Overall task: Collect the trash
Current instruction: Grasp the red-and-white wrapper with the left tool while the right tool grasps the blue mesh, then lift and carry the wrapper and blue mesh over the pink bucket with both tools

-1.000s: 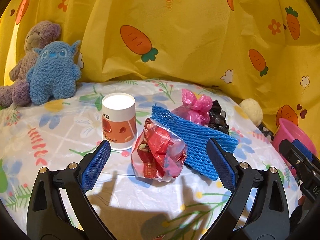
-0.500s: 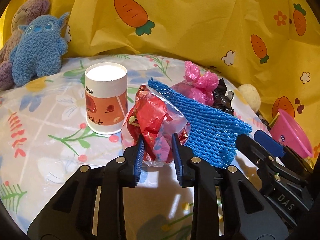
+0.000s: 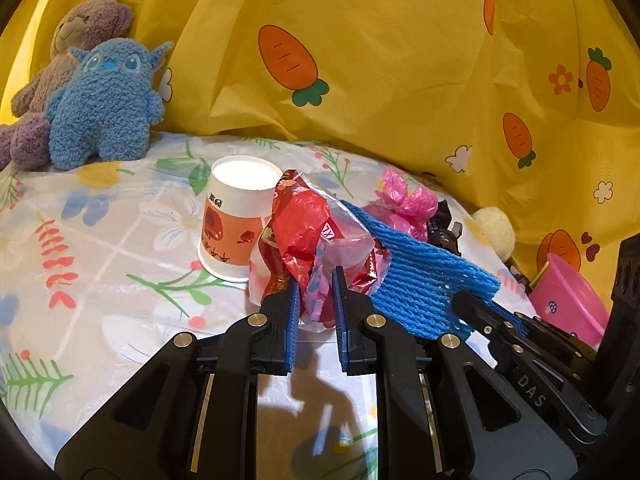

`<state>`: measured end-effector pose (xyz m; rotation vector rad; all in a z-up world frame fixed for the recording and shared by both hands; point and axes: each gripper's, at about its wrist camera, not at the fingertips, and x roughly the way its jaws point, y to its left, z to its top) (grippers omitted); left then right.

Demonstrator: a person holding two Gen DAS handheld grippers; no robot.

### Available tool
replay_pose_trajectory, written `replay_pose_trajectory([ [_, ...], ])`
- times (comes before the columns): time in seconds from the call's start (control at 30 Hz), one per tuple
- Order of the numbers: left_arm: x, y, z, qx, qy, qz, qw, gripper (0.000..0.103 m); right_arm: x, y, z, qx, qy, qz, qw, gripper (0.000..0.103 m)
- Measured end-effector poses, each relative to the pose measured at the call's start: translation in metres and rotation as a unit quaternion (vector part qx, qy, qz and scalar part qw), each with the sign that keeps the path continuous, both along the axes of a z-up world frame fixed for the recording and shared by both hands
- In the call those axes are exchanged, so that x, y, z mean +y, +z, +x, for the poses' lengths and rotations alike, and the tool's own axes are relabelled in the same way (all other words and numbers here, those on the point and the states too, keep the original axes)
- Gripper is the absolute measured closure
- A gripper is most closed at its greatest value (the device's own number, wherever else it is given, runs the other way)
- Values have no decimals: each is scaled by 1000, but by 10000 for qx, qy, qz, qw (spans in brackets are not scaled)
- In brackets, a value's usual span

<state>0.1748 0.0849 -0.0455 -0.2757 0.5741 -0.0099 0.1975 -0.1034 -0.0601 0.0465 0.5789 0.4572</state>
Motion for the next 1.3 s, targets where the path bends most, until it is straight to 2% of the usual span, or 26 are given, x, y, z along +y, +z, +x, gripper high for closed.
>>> replay_pose_trajectory([
  [0.23,0,0,-1,-45,-5,-49,10000,88,-36,27,-36,-461,-163,547,9973,97],
  [0.43,0,-1,-2,-61,-20,-85,9999,89,-77,45,-68,-792,-585,862,9914,97],
  [0.57,-1,-1,-1,-89,-159,-191,9997,89,-103,51,-82,-939,-874,935,9873,97],
  [0.8,-17,10,-8,-305,-455,-125,9984,92,-145,59,-97,-1146,-1363,1036,9786,97],
  [0.9,-31,21,-16,-418,-685,-126,9967,96,-163,62,-100,-1228,-1559,1090,9740,97],
  [1.13,-80,52,-23,-655,-1303,144,9892,100,-202,65,-105,-1329,-2000,1161,9638,97],
  [1.3,-135,77,-26,-786,-1997,259,9764,101,-233,66,-107,-1391,-2424,1200,9526,97],
])
